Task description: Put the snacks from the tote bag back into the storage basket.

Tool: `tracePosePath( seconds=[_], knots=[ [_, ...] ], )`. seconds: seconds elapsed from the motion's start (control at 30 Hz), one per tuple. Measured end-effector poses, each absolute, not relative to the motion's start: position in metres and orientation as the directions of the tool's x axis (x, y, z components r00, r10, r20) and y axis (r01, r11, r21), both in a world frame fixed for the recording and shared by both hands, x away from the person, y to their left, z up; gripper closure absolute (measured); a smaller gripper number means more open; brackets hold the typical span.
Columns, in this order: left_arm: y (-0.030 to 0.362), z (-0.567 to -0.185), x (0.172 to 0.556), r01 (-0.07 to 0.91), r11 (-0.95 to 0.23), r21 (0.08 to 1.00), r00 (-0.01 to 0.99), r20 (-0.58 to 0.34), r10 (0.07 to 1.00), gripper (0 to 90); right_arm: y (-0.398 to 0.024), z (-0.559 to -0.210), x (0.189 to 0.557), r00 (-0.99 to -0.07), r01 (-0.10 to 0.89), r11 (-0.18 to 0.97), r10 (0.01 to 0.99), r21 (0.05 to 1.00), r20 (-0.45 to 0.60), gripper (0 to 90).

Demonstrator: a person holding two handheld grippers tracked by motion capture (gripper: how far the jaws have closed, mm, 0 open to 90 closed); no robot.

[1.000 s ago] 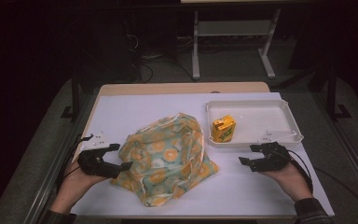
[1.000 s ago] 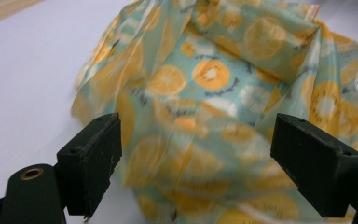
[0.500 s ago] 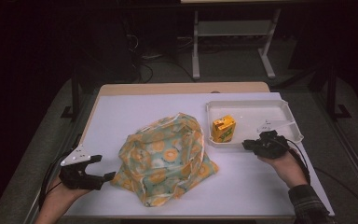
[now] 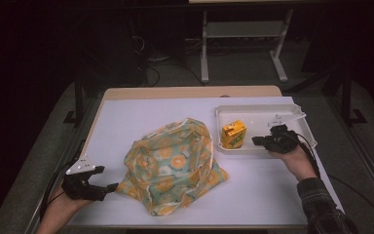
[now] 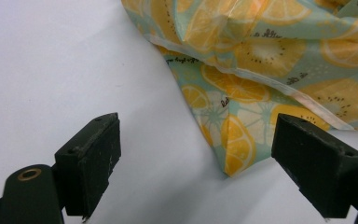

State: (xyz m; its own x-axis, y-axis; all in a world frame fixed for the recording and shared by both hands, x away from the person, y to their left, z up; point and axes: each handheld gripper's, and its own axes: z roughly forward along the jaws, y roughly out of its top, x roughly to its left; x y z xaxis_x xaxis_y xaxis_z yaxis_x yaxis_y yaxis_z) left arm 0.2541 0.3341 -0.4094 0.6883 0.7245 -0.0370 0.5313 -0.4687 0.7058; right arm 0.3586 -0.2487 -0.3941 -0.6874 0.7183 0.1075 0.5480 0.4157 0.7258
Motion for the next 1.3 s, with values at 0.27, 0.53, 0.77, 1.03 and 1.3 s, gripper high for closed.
tracePosePath(
  seconds=[0.27,0.53,0.77,1.03,1.3],
  knots=[
    [0.338,-0.411,0.255,0.534,-0.466,0.706,0.684,-0.035,0.729,15.1,-0.245,-0.403,0.379,-0.688,0.550,0.413,0.717,0.726,0.113,90.0],
    [0.339,-0.411,0.255,0.531,-0.460,0.712,0.681,-0.035,0.731,15.2,-0.235,-0.412,0.389,-0.702,0.544,0.430,0.704,0.720,0.110,90.0],
    [0.340,-0.413,0.256,0.531,-0.465,0.708,0.685,-0.037,0.727,15.1,-0.234,-0.414,0.389,-0.711,0.546,0.442,0.694,0.712,0.114,90.0],
    [0.339,-0.413,0.257,0.532,-0.468,0.705,0.689,-0.040,0.723,15.2,-0.234,-0.413,0.385,-0.723,0.537,0.450,0.682,0.713,0.114,90.0],
    [0.340,-0.414,0.257,0.536,-0.462,0.706,0.689,-0.050,0.723,15.2,-0.234,-0.413,0.380,-0.732,0.540,0.459,0.670,0.705,0.123,90.0]
  ],
)
